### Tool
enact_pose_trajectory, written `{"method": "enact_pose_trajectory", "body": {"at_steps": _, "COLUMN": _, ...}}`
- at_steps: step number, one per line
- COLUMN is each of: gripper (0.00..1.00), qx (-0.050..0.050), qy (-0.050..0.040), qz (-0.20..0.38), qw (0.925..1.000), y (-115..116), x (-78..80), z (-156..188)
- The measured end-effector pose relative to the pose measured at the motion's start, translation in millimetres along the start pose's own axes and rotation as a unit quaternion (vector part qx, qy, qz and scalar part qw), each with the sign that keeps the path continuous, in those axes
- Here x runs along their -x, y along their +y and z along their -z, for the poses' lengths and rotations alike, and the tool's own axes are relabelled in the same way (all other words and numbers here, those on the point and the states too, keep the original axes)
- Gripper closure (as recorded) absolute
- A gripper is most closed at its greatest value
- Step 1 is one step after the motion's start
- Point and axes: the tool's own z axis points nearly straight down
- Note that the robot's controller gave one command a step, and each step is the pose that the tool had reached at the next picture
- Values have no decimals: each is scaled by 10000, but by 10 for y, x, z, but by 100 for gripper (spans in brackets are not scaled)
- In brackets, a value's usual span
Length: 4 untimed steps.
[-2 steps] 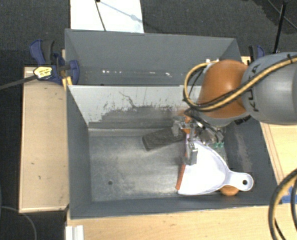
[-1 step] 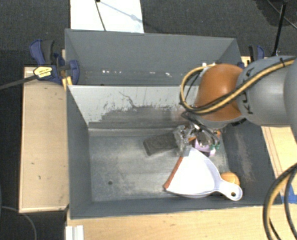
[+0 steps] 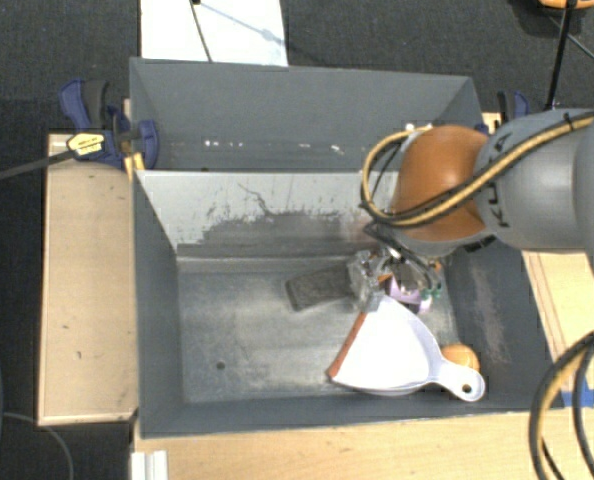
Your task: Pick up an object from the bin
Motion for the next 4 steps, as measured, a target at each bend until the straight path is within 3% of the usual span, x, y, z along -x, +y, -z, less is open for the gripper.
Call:
{"method": "enact_pose_trajectory", "body": {"at_steps": 1, "gripper": 100, "qx": 17, "qy": 75, "qz": -49, "qw": 10000, "y": -76, "x": -82, "z": 363}}
{"method": "enact_pose_trajectory", "body": {"at_steps": 2, "gripper": 0, "qx": 9, "qy": 32, "qz": -260, "qw": 9997, "y": 389, "x": 22, "z": 611}}
{"method": "enact_pose_trajectory", "body": {"at_steps": 3, "gripper": 0, "qx": 7, "qy": 31, "qz": -261, "qw": 9997, "y": 388, "x": 22, "z": 612}}
{"method": "enact_pose_trajectory", "body": {"at_steps": 4, "gripper": 0, "qx": 6, "qy": 15, "qz": -557, "qw": 9984, "y": 433, "x": 84, "z": 253}}
